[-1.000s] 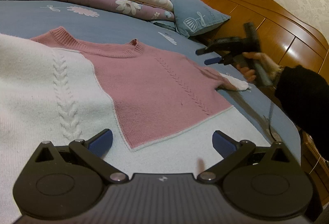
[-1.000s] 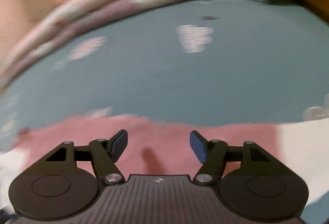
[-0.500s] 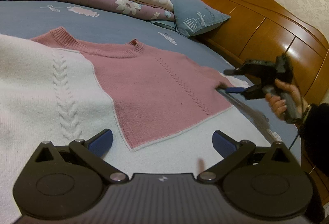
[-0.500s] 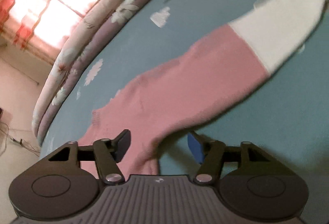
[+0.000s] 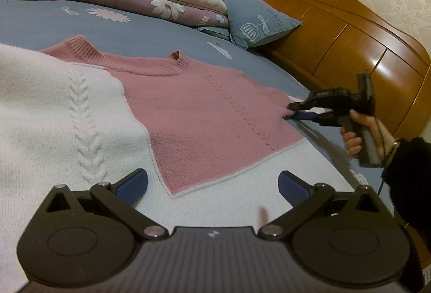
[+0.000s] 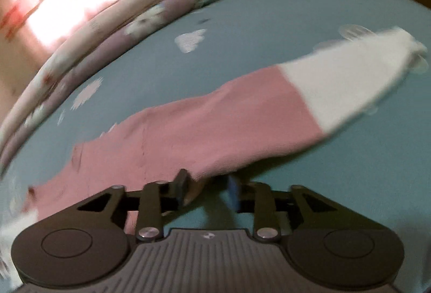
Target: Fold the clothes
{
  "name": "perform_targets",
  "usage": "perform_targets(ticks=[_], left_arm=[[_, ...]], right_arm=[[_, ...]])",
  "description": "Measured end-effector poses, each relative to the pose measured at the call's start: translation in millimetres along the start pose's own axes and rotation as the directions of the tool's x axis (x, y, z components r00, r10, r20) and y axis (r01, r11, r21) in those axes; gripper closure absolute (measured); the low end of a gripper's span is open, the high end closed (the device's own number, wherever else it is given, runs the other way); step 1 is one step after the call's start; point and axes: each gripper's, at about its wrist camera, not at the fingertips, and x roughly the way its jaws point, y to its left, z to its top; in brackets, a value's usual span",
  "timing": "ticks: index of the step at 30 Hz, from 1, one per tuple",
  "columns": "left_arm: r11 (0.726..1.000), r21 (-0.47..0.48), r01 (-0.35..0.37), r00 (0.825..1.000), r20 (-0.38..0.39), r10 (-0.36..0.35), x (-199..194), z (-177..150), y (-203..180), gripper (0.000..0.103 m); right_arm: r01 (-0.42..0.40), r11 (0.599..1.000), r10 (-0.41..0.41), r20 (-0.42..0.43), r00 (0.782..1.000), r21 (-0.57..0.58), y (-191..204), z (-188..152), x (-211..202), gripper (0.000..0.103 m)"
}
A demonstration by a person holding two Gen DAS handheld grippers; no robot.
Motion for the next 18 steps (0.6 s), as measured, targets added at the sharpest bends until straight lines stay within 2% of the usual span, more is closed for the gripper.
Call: perform_targets(ticks=[2, 3, 6, 9, 11, 14, 16, 18], left_arm=[[1.000, 0.001, -0.001, 1.000, 0.000, 0.001, 0.1, 0.1, -0.1, 0.001], [1.000, 0.001, -0.001, 1.000, 0.000, 0.001, 0.0, 0.0, -0.3, 0.001], [1.000, 0.001, -0.002, 1.000, 0.000, 0.002, -0.2, -0.1, -0.7, 0.001], [1.000, 0.000, -0.001, 1.000, 0.001, 0.001, -0.4, -0.2, -0.8, 0.001], [1.000, -0.001, 0.000, 1.000, 0.001, 0.000, -0.4, 0.0, -0.5, 0.001], [1.000, 0.000, -0.001, 1.000, 0.001, 0.001, -0.4, 0.1, -0.8, 0.001], [1.000, -0.002, 0.001, 1.000, 0.001, -0.001, -0.4, 0.4, -0.4, 0.001], [1.000, -0.002, 0.001, 1.000, 0.001, -0.001, -0.3, 0.4, -0.3, 0.001]], right_arm=[[0.022, 1.000, -0.021, 0.035, 0.999, -0.022, 4.1, 1.7, -14.1, 0.059], [0.004, 0.999, -0.002, 0.044, 0.999, -0.038, 8.3, 2.5, -18.5, 0.059], [-0.137, 0.987, 0.141, 0.040, 0.989, -0.086, 25.2, 0.6, -19.2, 0.059], [-0.217, 0.964, 0.210, -0.059, 0.976, -0.154, 43.5, -9.1, 2.5, 0.059], [-0.169, 0.966, 0.157, -0.079, 0.984, -0.194, 46.3, -12.7, 20.2, 0.059], [-0.066, 0.977, 0.067, -0.002, 0.998, -0.201, 33.9, -4.8, 29.6, 0.061], [-0.072, 0.988, 0.073, 0.005, 0.997, -0.133, 30.1, 0.0, 21.1, 0.061], [-0.076, 0.985, 0.079, 0.016, 0.997, -0.155, 37.1, -3.5, 3.6, 0.060]])
